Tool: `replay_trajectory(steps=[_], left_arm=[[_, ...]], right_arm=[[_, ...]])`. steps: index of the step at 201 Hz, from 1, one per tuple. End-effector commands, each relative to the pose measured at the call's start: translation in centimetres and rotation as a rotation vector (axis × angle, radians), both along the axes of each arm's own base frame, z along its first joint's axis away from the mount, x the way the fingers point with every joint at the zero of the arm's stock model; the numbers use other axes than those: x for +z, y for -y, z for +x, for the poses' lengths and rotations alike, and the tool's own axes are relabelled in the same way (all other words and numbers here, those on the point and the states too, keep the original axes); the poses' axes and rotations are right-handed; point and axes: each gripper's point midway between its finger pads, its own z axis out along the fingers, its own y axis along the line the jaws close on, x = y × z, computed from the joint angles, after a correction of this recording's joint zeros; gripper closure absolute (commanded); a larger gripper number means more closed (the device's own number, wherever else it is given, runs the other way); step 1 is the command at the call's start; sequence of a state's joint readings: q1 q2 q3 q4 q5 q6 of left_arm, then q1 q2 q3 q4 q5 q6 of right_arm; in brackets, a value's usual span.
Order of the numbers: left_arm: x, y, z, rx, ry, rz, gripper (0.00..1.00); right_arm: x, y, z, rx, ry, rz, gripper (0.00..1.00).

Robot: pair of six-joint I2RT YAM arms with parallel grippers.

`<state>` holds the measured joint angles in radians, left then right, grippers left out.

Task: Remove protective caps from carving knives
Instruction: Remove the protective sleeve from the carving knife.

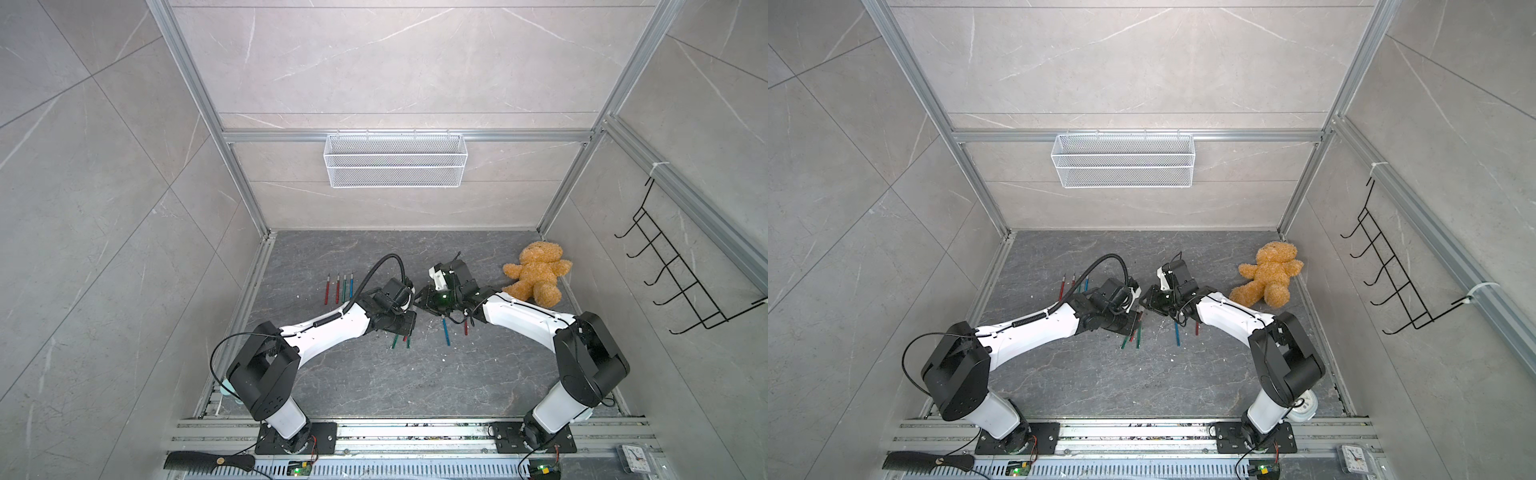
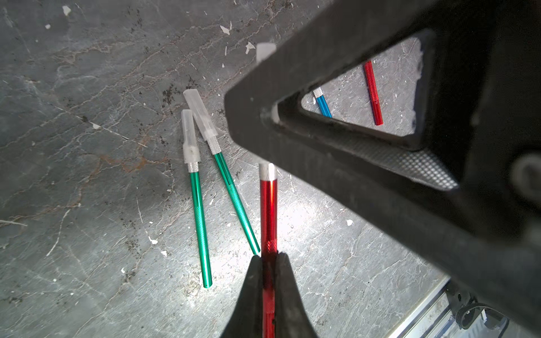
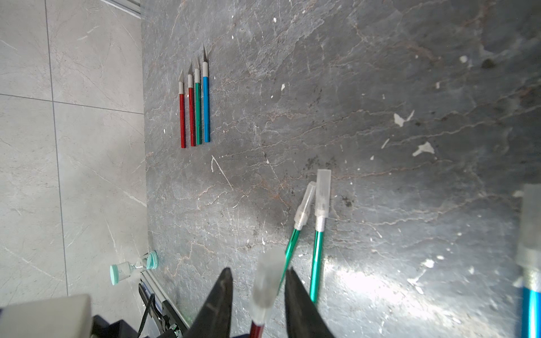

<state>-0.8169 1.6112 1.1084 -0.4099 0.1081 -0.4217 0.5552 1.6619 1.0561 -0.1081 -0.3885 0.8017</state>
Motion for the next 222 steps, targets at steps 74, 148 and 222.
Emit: replay_trajectory(steps=[74,148,222], left_arm=[[0.47,0.97,0.19,-0.031,0.025,-0.025,1.0],[0.42,0.9,0.18,-0.033,0.026,-0.023,1.0],[0.36,1.03,0.2,-0.033,0.024,-0.026,1.0]], right_arm=[[0.16,-0.53,0.59,-0.009,0.006,0.008,0.77],[-0.14,-0.59,0.53,-0.006,-0.001,0.007,0.83],[-0.05,-0.31,0.54,-0.022,0.001,0.003,1.0]])
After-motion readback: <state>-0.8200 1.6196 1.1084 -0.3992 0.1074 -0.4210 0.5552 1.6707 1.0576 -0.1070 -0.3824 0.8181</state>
